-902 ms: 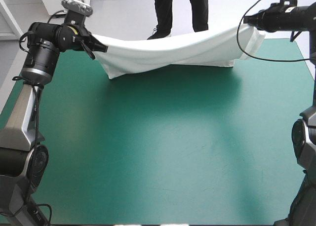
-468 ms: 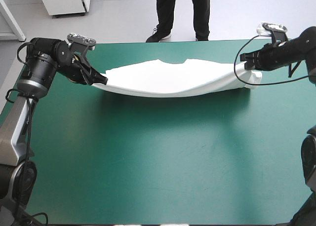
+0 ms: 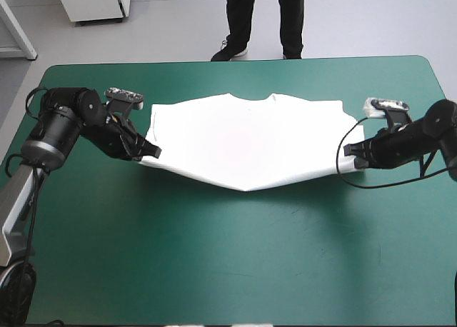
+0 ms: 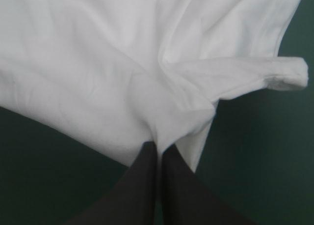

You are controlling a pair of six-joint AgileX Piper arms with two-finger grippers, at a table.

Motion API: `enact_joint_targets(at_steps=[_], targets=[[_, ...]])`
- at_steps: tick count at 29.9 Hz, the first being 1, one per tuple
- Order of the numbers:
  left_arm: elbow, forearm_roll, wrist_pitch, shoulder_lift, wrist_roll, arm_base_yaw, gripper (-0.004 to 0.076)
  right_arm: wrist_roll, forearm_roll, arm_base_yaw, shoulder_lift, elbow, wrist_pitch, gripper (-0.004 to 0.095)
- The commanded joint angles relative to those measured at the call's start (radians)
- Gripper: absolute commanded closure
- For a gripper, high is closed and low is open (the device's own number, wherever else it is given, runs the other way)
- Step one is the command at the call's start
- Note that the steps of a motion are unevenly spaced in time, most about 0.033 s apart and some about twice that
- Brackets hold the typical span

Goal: Fold the cloth

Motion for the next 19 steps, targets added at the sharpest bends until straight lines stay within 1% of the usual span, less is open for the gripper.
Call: enact_joint_targets(at_steps=[1, 6, 10, 12, 15, 16, 17, 19], targets=[[0.059, -0.023, 0.041, -0.085, 0.003, 0.001, 0.0733, -0.013, -0.038, 0.016, -0.075, 0.060, -0.036, 0.0923], [0.167, -0.034, 0.031, -0.120, 0.006, 0.001, 0.0733, -0.013, -0.057, 0.032, -0.097, 0.119, -0.052, 0.0923], [0.215, -0.037, 0.045, -0.126, 0.006, 0.001, 0.0732, 0.013, -0.113, 0.045, -0.099, 0.140, -0.054, 0.0919], [0.228, -0.039, 0.045, -0.126, 0.006, 0.001, 0.0732, 0.013, -0.122, 0.050, -0.099, 0.147, -0.054, 0.0888], [0.239, -0.041, 0.047, -0.126, 0.007, 0.001, 0.0703, 0.013, -0.121, 0.054, -0.099, 0.149, -0.043, 0.0754], [0.239, -0.041, 0.047, -0.126, 0.011, 0.001, 0.0673, 0.015, -0.121, 0.054, -0.099, 0.149, -0.039, 0.0672], [0.239, -0.041, 0.047, -0.126, 0.011, 0.001, 0.0647, 0.027, -0.127, 0.054, -0.099, 0.149, -0.036, 0.0613], [0.239, -0.041, 0.047, -0.130, 0.013, 0.001, 0.0566, 0.043, -0.143, 0.054, -0.102, 0.149, -0.030, 0.0477]])
